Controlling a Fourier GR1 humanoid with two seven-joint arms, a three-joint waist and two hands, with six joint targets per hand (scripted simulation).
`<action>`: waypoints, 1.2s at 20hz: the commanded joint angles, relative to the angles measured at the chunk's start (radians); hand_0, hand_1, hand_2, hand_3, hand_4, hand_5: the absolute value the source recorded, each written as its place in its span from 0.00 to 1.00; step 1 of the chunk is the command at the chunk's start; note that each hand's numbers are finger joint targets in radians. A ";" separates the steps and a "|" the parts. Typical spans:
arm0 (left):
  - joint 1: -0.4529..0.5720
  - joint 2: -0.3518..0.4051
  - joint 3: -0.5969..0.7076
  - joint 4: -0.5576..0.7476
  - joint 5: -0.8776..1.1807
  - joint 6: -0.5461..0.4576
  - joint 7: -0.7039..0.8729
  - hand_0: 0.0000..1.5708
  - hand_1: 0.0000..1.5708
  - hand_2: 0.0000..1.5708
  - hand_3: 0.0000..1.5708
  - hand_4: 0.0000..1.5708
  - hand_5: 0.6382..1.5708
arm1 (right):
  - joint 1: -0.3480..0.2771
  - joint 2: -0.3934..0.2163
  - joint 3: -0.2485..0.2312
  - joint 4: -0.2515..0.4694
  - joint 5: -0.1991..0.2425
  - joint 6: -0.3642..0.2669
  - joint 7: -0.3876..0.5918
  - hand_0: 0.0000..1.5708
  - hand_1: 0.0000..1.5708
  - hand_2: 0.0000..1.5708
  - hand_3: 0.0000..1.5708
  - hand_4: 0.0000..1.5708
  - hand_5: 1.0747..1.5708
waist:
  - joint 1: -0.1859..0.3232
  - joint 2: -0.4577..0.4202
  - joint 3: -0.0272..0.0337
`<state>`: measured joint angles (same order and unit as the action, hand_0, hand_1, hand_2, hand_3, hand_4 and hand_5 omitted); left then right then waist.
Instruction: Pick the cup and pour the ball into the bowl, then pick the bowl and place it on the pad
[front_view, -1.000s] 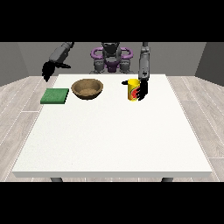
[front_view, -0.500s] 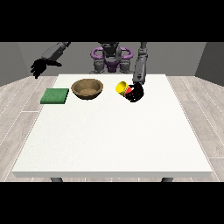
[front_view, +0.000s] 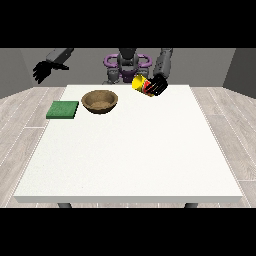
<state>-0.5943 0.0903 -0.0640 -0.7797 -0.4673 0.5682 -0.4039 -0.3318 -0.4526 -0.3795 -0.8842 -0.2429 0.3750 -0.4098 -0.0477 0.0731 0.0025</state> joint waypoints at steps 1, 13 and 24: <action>-0.023 -0.026 -0.102 0.000 -0.137 0.004 0.202 0.89 0.89 1.00 1.00 0.71 1.00 | 0.050 0.008 0.011 0.056 0.033 -0.022 0.001 0.00 0.00 0.09 0.00 0.00 0.98 | 0.033 -0.126 -0.0008; -0.090 -0.071 -0.273 -0.084 -0.469 -0.054 0.487 0.84 0.84 1.00 1.00 0.65 1.00 | 0.050 -0.036 -0.039 0.218 0.034 -0.009 -0.134 0.00 0.00 0.00 0.00 0.00 0.96 | 0.129 -0.112 -0.0009; -0.145 -0.090 -0.522 -0.150 -0.700 -0.109 0.796 0.35 0.35 1.00 1.00 0.59 0.99 | -0.085 -0.043 -0.009 0.255 0.055 -0.038 -0.085 0.00 0.00 0.00 0.11 0.00 0.93 | 0.074 -0.078 -0.0017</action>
<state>-0.7186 0.0042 -0.4950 -0.8978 -1.0971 0.4852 0.2948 -0.3529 -0.5063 -0.3997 -0.6376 -0.2027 0.3852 -0.5116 0.0227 -0.0175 0.0010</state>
